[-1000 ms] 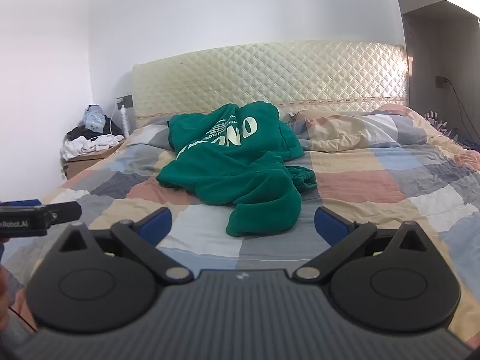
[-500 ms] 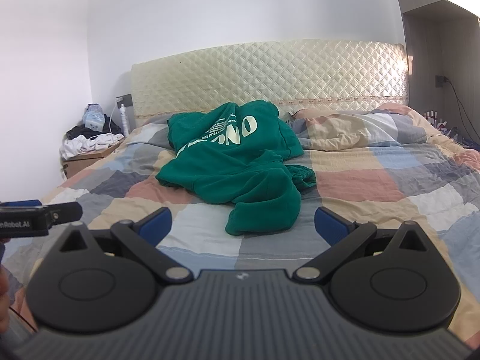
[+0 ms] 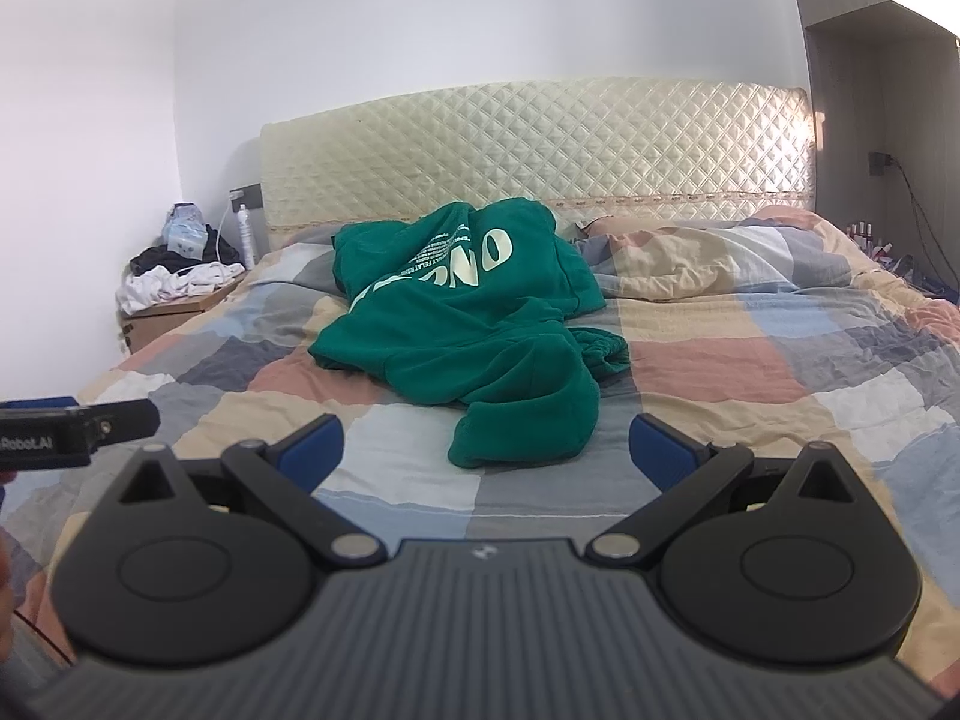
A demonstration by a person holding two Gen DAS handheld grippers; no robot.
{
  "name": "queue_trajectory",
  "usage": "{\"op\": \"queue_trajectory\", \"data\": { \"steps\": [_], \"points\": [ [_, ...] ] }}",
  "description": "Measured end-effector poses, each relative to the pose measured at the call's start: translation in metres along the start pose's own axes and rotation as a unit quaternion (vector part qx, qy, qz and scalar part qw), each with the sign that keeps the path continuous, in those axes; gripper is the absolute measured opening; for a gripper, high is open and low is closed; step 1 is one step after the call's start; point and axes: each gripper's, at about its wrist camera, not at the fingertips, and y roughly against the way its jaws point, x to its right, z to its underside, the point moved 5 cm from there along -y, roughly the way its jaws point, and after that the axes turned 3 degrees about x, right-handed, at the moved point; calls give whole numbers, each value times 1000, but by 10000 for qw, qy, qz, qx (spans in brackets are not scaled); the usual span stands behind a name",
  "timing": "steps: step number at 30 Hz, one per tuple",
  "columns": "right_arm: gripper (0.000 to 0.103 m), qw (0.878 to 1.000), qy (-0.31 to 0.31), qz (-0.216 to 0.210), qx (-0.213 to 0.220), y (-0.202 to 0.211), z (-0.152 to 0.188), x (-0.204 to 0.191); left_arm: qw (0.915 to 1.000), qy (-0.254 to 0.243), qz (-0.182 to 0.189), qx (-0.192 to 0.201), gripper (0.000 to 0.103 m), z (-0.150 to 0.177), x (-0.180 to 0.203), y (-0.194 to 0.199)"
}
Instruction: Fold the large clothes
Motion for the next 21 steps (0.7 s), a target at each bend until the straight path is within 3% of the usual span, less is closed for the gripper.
{"op": "queue_trajectory", "data": {
  "steps": [21],
  "points": [
    [103,10000,-23,15,-9,-2,3,0,10000,11,-10,-13,103,-1,0,0]
  ]
}}
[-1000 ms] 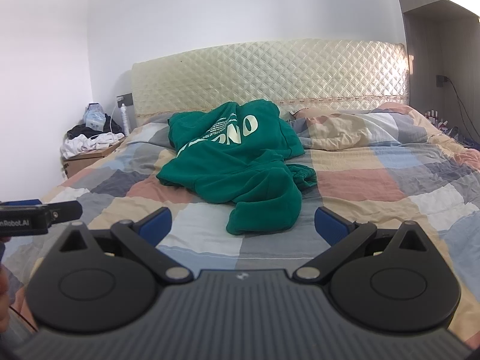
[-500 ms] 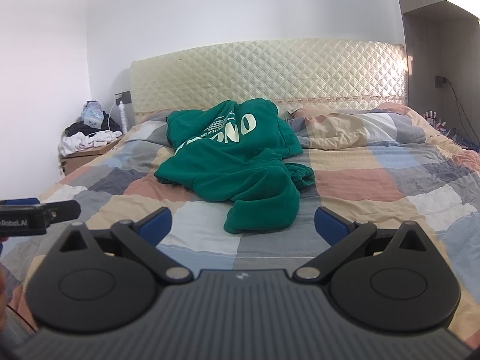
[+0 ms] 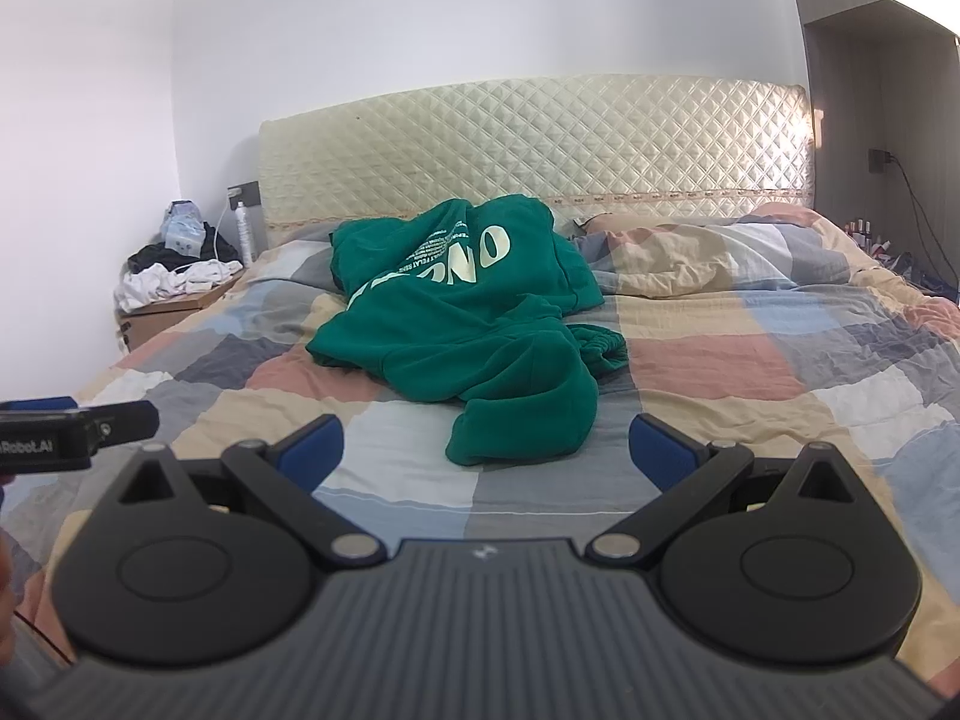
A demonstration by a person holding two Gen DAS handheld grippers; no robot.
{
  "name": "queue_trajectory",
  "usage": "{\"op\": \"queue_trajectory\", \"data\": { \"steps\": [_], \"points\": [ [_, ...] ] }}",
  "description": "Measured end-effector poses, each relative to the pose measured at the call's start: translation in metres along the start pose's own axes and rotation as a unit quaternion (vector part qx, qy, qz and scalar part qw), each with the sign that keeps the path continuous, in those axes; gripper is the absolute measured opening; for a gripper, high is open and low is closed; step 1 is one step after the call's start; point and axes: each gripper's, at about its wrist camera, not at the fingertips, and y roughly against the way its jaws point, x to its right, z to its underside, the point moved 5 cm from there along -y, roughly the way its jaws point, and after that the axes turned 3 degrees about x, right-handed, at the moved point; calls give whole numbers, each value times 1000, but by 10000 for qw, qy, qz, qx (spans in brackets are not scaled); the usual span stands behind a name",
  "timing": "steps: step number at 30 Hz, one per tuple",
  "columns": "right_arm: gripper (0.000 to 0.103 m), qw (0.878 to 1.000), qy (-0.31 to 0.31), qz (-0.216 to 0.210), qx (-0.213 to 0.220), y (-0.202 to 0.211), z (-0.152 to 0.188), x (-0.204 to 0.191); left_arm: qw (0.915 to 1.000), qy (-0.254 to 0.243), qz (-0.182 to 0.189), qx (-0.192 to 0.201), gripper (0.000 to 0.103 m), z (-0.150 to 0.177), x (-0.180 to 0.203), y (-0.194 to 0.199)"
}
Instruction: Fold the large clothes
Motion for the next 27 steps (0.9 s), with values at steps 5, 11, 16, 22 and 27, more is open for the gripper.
{"op": "queue_trajectory", "data": {
  "steps": [5,11,16,22,27],
  "points": [
    [103,10000,8,10,1,0,0,0,10000,-10,7,2,103,0,0,0],
    [103,10000,-19,21,-13,0,3,5,10000,7,-7,4,103,1,-2,0],
    [103,10000,-28,9,-21,0,3,6,10000,1,-3,4,103,1,-2,0],
    [103,10000,-26,24,-27,0,3,6,10000,17,-12,-11,103,2,-3,-2],
    [103,9999,-102,88,-47,-4,1,9,10000,-8,1,-90,103,4,-3,-13]
  ]
}}
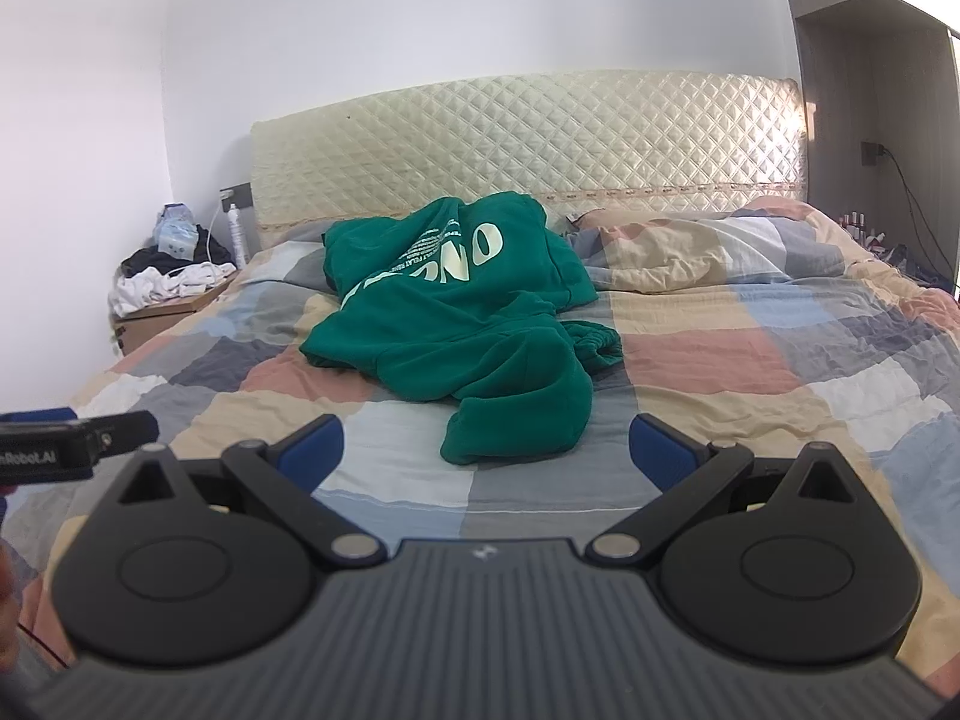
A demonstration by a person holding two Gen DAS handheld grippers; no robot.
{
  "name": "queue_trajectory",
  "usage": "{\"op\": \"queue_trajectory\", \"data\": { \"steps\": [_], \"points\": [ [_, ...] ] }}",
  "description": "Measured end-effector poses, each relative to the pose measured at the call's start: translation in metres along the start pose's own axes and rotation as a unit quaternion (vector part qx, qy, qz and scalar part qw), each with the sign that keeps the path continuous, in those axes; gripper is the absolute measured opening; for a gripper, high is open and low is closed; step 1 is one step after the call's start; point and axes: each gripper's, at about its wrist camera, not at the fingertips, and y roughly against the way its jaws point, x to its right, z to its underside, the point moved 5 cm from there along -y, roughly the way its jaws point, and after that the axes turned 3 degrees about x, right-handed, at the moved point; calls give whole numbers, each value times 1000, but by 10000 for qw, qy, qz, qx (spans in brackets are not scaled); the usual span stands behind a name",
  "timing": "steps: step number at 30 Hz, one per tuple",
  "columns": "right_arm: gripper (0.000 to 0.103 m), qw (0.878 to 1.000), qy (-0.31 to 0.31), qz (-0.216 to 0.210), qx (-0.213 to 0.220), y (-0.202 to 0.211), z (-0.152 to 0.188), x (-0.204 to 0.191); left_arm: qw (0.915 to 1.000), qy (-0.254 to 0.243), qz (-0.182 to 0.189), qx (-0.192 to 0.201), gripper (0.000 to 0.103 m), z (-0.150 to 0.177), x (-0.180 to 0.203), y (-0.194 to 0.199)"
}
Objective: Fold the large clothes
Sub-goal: 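Move the right tool to the hoodie hem and close on it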
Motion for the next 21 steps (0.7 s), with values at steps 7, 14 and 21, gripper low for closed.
{"op": "queue_trajectory", "data": {
  "steps": [7,14,21],
  "points": [
    [103,9998,0,130,-143,-19,-5,7,9997,-129,-88,163,103,-17,3,-21],
    [103,9996,-227,149,-74,-37,-21,21,9998,-130,-6,123,103,-37,8,-47],
    [103,9993,-340,171,-55,-83,-36,30,9999,18,-139,96,103,-65,11,-99]
  ]
}}
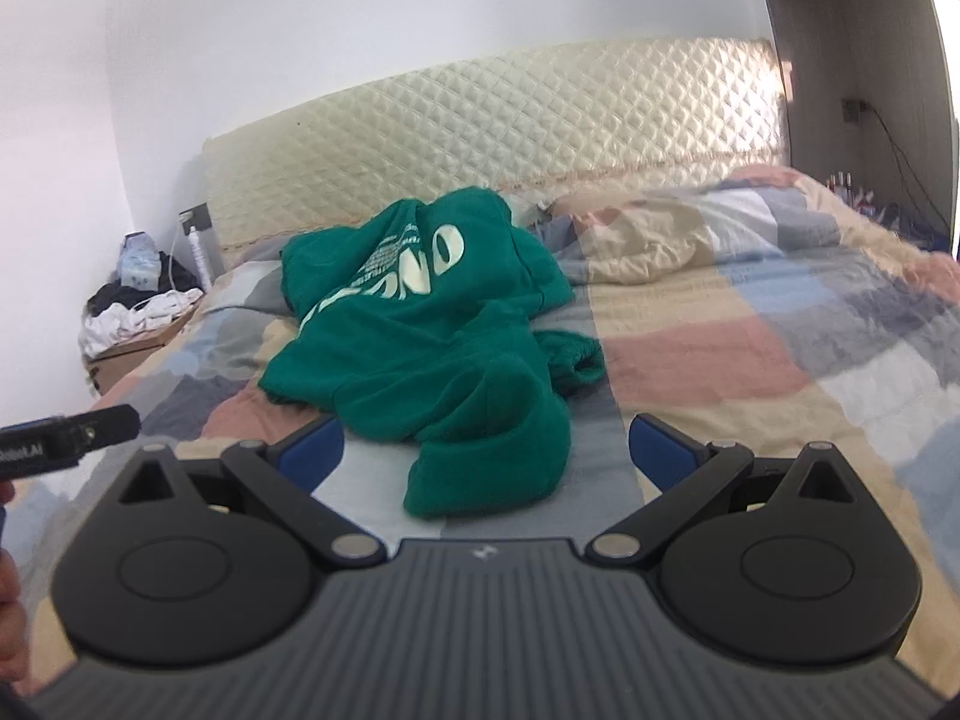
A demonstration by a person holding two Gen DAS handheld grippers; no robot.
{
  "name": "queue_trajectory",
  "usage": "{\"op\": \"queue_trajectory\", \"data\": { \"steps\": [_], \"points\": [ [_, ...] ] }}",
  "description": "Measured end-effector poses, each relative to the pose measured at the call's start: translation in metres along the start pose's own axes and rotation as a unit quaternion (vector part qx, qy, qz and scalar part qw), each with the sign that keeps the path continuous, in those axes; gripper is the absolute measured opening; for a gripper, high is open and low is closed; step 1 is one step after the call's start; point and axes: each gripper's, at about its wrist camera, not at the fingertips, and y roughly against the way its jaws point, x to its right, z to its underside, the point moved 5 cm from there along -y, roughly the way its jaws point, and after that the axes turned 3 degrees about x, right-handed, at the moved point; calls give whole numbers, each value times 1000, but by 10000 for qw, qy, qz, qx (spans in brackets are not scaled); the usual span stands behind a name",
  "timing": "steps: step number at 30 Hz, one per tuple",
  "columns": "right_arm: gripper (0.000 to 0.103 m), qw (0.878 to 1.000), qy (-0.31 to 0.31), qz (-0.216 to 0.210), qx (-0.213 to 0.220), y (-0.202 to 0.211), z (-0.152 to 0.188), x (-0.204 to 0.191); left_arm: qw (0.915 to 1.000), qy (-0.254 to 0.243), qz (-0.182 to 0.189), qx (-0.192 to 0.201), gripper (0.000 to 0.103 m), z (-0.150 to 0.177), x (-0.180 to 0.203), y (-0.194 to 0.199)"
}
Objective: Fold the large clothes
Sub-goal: 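Move the right tool to the hoodie hem and close on it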
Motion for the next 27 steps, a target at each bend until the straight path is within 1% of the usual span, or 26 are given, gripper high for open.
{"op": "queue_trajectory", "data": {
  "steps": [1,3,5,7,9,12,15,17,18,21,23,24,26,27],
  "points": [
    [103,10000,2,-37,24,-9,-2,0,10000,-4,-85,-44,103,-4,-1,-11],
    [103,9999,-16,-134,-48,-32,-3,0,9999,-37,-120,-91,103,-6,-2,-28],
    [103,9994,4,-290,-172,-54,-1,-1,9997,68,-53,-238,103,-4,-6,-47],
    [103,9989,126,-330,-320,-77,4,-1,9990,258,48,-363,103,2,-14,-59],
    [103,9981,258,-263,-492,-99,13,2,9981,390,47,-467,103,14,-24,-71],
    [103,9963,166,-209,-811,-130,32,11,9965,469,-86,-682,103,31,-39,-90],
    [103,9944,274,-175,-1006,-153,47,14,9933,771,-85,-858,103,47,-54,-108],
    [103,9940,238,-135,-1059,-164,54,15,9902,949,-25,-1027,103,56,-60,-121],
    [103,9940,175,-136,-1070,-170,56,15,9891,962,-3,-1113,103,61,-61,-126],
    [103,9936,193,87,-1111,-182,58,14,9881,857,44,-1275,103,73,-59,-143],
    [103,9945,107,160,-1031,-189,57,15,9876,839,61,-1327,103,82,-57,-149],
    [99,9948,52,96,-1010,-194,57,15,9868,855,83,-1374,103,85,-57,-153],
    [92,9926,-77,-55,-1213,-204,63,13,9855,893,113,-1441,103,91,-55,-156],
    [80,9913,-87,-47,-1313,-208,65,12,9853,897,142,-1444,103,93,-56,-158]
  ]
}}
